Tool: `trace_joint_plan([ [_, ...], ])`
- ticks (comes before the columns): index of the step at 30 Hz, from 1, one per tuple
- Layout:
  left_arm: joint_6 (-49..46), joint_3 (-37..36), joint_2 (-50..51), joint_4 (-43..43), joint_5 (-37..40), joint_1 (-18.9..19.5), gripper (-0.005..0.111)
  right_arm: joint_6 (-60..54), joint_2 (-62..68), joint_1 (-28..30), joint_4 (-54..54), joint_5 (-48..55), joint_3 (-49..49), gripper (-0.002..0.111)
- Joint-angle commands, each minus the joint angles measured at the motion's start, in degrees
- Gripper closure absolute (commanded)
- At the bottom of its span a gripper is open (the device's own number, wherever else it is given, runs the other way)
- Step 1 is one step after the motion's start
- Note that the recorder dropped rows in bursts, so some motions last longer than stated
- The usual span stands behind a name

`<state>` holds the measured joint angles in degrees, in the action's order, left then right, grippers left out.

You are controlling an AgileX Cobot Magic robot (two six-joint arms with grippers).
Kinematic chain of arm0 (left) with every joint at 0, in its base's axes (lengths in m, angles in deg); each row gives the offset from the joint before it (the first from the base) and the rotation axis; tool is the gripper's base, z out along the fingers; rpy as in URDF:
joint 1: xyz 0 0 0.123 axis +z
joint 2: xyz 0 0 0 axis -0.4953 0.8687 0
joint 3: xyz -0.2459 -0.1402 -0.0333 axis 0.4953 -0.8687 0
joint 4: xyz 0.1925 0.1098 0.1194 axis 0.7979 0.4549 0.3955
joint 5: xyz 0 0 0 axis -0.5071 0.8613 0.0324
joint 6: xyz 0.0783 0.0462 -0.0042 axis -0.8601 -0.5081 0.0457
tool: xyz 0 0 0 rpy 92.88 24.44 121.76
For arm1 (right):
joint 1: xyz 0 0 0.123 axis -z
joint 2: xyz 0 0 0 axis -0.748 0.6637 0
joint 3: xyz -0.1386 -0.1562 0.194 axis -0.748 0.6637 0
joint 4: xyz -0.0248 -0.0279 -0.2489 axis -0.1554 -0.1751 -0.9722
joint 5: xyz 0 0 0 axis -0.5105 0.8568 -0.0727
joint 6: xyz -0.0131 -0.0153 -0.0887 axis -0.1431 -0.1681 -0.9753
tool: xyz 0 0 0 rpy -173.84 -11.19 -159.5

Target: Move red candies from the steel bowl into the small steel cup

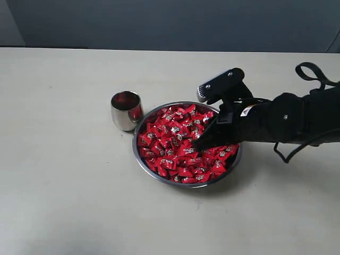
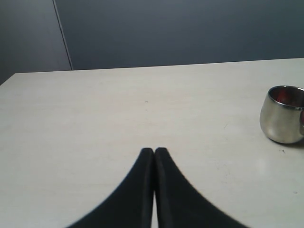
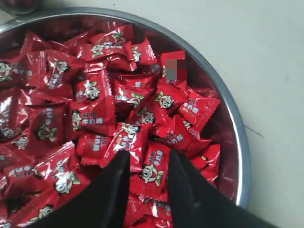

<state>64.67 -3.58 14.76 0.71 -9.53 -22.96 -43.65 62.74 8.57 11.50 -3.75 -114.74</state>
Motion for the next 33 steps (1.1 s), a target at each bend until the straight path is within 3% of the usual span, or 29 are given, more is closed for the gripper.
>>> trace_joint_plan([
  [1, 0.1, -0.2, -0.3, -0.2, -0.1, 0.0, 0.106, 0.1, 0.7, -0.2, 0.4, 4.6, -1.7, 0.078],
  [13, 0.1, -0.2, -0.3, -0.2, -0.1, 0.0, 0.106, 1.0, 0.7, -0.2, 11.5, 13.7, -3.0, 0.078],
  [33, 0.1, -0.2, -0.3, -0.2, -0.1, 0.0, 0.106, 3.4, 5.8, -0.2, 17.2, 10.5, -3.0, 0.079],
])
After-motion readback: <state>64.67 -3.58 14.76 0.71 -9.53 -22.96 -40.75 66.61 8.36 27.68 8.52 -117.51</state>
